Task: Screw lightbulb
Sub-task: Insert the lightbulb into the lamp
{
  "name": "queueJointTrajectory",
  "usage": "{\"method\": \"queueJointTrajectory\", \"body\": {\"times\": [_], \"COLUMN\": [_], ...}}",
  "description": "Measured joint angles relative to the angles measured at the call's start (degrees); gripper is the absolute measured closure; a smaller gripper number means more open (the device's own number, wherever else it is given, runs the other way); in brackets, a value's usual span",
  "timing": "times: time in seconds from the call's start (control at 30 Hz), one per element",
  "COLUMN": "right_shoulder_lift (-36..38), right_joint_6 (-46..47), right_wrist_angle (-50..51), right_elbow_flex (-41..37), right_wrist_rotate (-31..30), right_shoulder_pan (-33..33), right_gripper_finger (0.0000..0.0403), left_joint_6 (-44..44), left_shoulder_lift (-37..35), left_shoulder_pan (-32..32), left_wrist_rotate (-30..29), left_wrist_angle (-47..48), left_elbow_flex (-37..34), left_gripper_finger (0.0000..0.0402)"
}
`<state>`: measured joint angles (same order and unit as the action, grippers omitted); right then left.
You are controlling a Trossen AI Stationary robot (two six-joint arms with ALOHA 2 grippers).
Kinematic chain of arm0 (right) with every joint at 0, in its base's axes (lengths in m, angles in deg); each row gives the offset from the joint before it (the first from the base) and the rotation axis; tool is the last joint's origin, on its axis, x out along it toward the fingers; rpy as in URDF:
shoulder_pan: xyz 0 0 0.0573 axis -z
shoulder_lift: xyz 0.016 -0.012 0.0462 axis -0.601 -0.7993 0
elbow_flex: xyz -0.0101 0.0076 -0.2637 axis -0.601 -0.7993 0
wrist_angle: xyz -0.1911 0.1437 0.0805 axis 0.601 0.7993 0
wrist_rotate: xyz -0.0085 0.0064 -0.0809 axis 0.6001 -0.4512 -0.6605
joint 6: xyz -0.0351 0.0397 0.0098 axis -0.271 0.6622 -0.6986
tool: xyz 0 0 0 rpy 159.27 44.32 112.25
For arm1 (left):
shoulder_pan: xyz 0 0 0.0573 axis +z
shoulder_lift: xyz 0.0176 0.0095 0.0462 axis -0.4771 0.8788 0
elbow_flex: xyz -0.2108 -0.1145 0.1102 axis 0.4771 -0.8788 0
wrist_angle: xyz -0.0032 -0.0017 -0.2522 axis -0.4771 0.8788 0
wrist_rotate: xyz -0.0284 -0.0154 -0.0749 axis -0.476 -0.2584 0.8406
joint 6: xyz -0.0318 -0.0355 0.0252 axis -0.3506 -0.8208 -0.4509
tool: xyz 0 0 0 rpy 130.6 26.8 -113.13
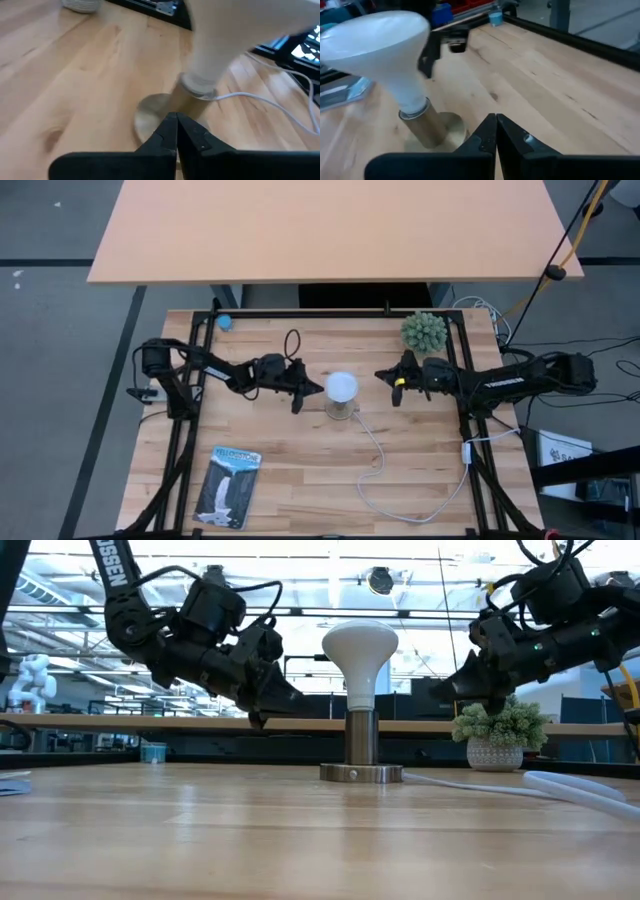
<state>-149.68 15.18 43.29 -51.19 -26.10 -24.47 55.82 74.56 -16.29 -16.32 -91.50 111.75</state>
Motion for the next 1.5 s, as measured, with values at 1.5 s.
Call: {"method": "queueJointTrajectory", "body": {"times": [1.5], "right_shoulder_lift": [-30.5], "right_joint_6": [-2.7], "right_wrist_angle": [-22.1], "right_elbow_flex": [12.8], "right_wrist_rotate": [17.8], "right_shoulder_pan": [-1.7], "right_gripper_finger": [0.0403], "left_joint_6": [6.1], "left_shoulder_lift": [1.7], "left_shoulder_pan": [-10.1], "left_wrist_rotate": [-9.9], "left_wrist_angle": [2.6], "left_elbow_flex": [5.8], "left_gripper_finger": [0.0401]}}
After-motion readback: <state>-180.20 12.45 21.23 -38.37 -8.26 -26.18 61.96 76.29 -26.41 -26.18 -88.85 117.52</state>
